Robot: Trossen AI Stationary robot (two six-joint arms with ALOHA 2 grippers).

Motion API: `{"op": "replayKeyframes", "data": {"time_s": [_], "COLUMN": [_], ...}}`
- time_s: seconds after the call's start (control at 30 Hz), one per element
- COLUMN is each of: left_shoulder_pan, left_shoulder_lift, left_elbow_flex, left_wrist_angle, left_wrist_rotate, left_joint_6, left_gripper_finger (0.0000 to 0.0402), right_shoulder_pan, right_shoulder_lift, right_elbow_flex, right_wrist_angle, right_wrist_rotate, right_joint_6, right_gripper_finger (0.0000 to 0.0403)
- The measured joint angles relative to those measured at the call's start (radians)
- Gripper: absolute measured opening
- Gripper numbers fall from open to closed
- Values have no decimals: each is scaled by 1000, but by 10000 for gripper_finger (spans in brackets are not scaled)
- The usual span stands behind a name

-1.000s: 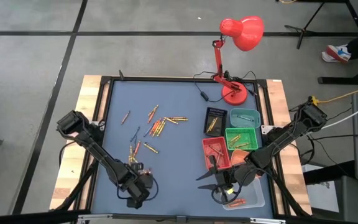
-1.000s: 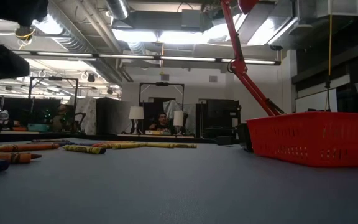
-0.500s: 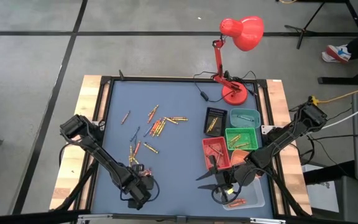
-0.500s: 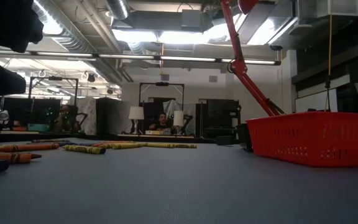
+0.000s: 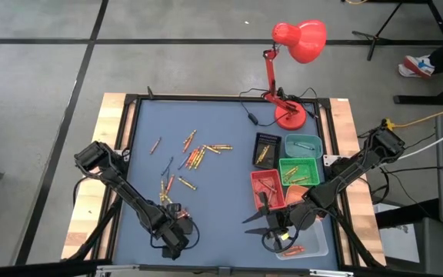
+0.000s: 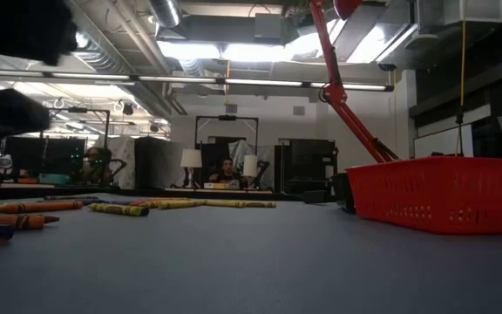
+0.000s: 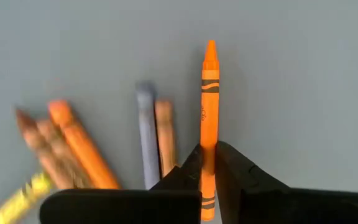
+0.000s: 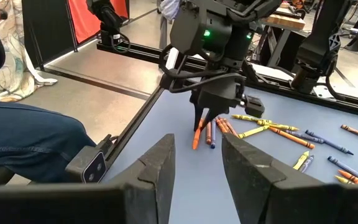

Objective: Sort crayons
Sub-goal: Put the orange crayon into the transparent bin

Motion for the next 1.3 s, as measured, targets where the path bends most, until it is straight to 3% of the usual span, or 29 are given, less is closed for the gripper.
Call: {"op": "replayKeyframes", "data": {"time_s": [0.13,0.27,0.6,0.97,1.3], "left_shoulder_pan": [48,91,188,203,252], "left_shoulder_lift": [7,6,3,2,2], "left_elbow_flex": [-2,-2,-1,0,0], "left_wrist_angle": [165,370,781,960,1006], "left_wrist_rotate": [-90,-161,-182,-185,-200], "left_joint_6": [4,104,456,658,682], "left_gripper_finger": [8,8,8,8,8], "right_shoulder_pan": [0,0,0,0,0], "right_shoulder_lift": [0,0,-19,-19,-19], "right_elbow_flex": [0,0,0,0,0], "right_wrist_angle": [0,-1,-127,-135,-108], "right_wrist_rotate": [0,11,62,40,56], "right_joint_6": [0,0,30,28,24], "right_gripper_finger": [131,131,131,131,131]}}
